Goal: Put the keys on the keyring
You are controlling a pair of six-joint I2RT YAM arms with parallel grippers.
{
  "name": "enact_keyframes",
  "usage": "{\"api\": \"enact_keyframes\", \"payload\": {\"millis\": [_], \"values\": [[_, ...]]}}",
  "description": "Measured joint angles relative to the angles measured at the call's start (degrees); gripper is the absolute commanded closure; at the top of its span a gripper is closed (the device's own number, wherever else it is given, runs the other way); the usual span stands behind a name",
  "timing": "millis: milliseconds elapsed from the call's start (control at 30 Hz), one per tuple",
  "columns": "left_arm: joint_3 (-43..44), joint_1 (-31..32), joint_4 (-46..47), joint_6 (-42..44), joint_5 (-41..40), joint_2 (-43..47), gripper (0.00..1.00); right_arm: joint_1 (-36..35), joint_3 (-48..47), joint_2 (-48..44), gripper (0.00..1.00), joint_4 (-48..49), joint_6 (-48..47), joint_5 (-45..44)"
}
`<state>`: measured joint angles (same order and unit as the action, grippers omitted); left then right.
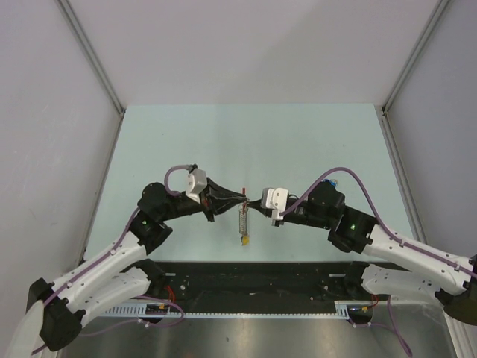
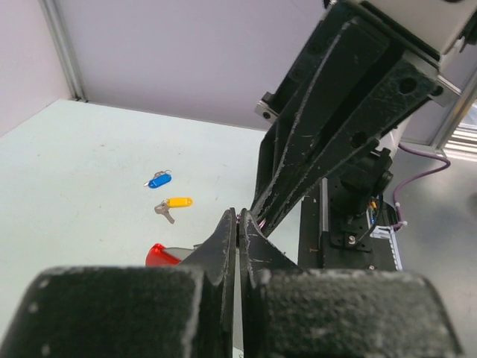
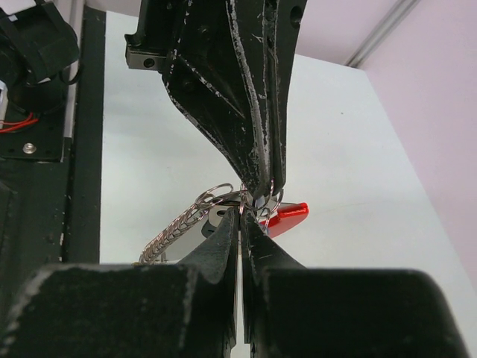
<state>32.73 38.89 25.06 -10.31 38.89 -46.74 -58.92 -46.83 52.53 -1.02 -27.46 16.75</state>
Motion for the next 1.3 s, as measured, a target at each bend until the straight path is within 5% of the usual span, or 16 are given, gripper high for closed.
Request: {"api": "enact_keyframes", "payload": {"millis": [867,1033,1300], "values": [[-14.3,0.6,18.2,-22.7,-16.9,6.3,1.00,-8.4,-3.1,5.2,1.00,0.1,-4.8,-15.4],[-14.3,0.7,17.2,-22.8,-17.8,7.7,0.78,-8.8,-5.0,5.5,1.00,-2.1,-4.8,-15.6],[-14.1,0.7,7.7,-18.3,-20.2,16.3,0.73,-9.2,-11.0,6.1,1.00,-10.3,-6.5,-12.1]]}}
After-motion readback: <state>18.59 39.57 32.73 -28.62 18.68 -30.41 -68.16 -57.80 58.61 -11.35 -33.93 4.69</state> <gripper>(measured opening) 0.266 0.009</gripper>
